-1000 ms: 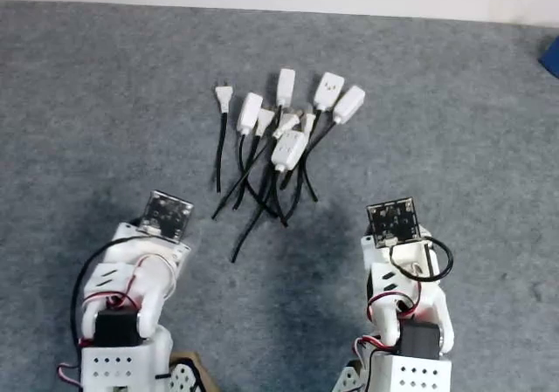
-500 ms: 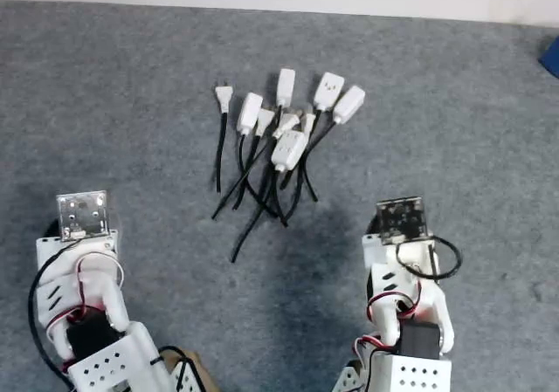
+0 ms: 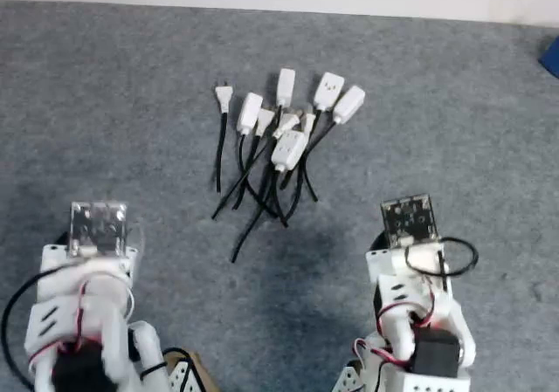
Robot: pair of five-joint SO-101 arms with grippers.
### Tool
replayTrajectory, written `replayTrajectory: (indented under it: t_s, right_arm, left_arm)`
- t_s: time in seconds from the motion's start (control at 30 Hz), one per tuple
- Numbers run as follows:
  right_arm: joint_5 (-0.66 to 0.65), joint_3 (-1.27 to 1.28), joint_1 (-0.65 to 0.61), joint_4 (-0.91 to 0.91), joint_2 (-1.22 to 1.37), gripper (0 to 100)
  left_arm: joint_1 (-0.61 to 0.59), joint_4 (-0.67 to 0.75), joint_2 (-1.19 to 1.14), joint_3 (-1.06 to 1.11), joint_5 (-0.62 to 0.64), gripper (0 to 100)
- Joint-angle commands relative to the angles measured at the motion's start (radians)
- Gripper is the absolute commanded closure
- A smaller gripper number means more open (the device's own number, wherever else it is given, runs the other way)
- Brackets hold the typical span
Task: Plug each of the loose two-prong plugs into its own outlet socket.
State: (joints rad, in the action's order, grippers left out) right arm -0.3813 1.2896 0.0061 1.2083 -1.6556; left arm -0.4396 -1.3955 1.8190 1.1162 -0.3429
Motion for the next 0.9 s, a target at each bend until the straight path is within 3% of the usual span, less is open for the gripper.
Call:
replayTrajectory:
  t_s: [0.0,0.13,0.2,0.3,0.47,0.7,0.87]
  right_arm:
    - [-0.009,-0.206,-0.045,-0.001,0.251,97.1]
    - [0.006,-0.452,-0.133,0.005,0.624,97.1]
    - [0.083,-0.578,-0.171,0.007,0.817,97.1]
    - [0.187,-0.754,-0.222,0.008,1.082,97.1]
    - [0.288,-0.952,-0.302,0.077,1.415,97.1]
    - [0.262,-0.97,-0.321,-0.033,1.572,97.1]
    - [0.229,-0.97,-0.289,-0.044,1.584,97.1]
  left_arm:
    - [0.047,-0.021,-0.065,-0.116,-0.012,73]
    - [0.048,-0.017,-0.334,-0.211,-0.012,73]
    - [0.054,-0.021,-0.526,-0.308,-0.012,73]
    - [0.114,-0.049,-0.852,-0.515,-0.011,73]
    - [0.242,-0.23,-1.392,-0.972,-0.011,73]
    - [0.36,-0.264,-1.908,-1.428,0.046,63]
    - [0.461,-0.233,-2.175,-1.65,0.052,62]
